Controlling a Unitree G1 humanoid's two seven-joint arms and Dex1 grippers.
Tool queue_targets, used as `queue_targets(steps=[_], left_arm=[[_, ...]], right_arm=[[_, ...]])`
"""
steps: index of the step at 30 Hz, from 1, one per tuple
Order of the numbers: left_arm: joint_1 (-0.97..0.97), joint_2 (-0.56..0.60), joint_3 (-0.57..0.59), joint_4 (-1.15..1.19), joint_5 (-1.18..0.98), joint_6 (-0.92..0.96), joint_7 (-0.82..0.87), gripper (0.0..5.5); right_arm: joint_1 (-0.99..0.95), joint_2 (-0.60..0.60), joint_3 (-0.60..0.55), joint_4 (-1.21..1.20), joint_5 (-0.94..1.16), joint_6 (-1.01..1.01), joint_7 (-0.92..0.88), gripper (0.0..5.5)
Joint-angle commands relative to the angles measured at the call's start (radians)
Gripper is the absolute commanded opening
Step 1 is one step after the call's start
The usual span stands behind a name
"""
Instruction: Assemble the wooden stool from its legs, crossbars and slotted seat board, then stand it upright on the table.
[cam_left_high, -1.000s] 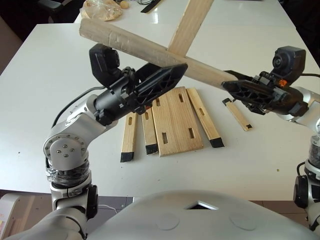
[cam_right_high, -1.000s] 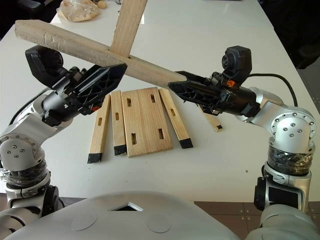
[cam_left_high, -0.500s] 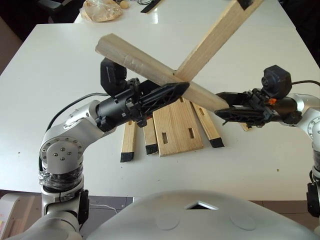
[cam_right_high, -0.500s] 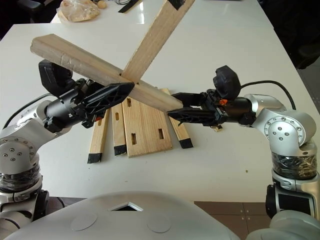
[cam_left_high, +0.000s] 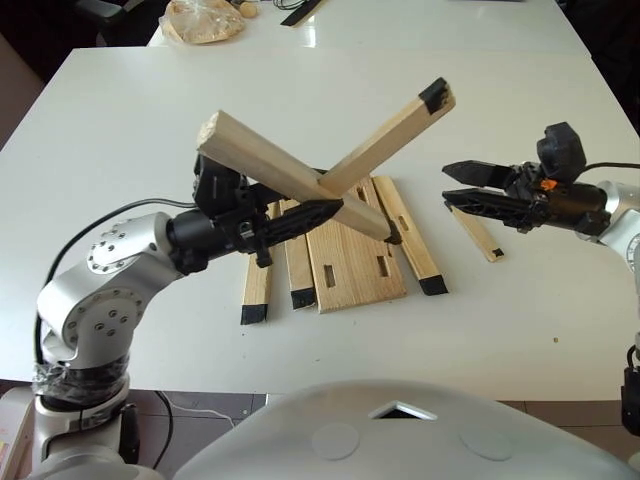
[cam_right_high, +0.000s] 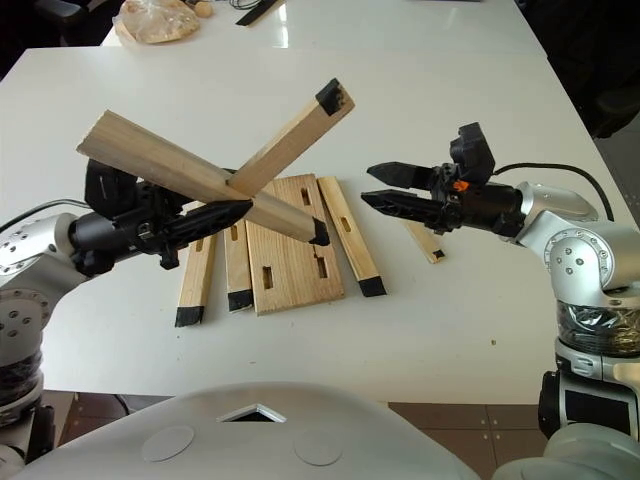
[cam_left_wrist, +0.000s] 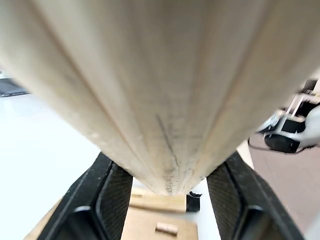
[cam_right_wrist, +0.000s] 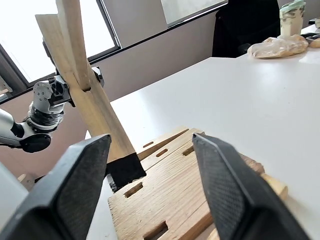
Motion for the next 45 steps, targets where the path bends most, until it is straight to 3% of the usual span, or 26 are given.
queue_targets(steps=[1, 13, 31, 45], left_arm=[[0.100, 0.084, 0.028, -0.051, 0.069, -0.012, -0.077, 2.04], [0.179, 0.186, -0.042, 0.012, 0.359, -0.122, -0.214, 2.04], [0.175, 0.219, -0.249, 0.061, 0.637, -0.234, -0.189, 2.04], [0.090, 0.221, -0.374, 0.214, 0.639, -0.306, -0.297, 2.04]], right_arm=[[0.028, 0.018, -0.022, -0.007, -0.033, -0.028, -0.026, 2.98], [0.082, 0.055, -0.004, -0.036, -0.088, -0.063, -0.062, 2.98], [0.091, 0.067, 0.028, -0.037, -0.146, -0.090, -0.060, 2.98], [0.096, 0.068, 0.054, -0.022, -0.176, -0.111, -0.051, 2.98]])
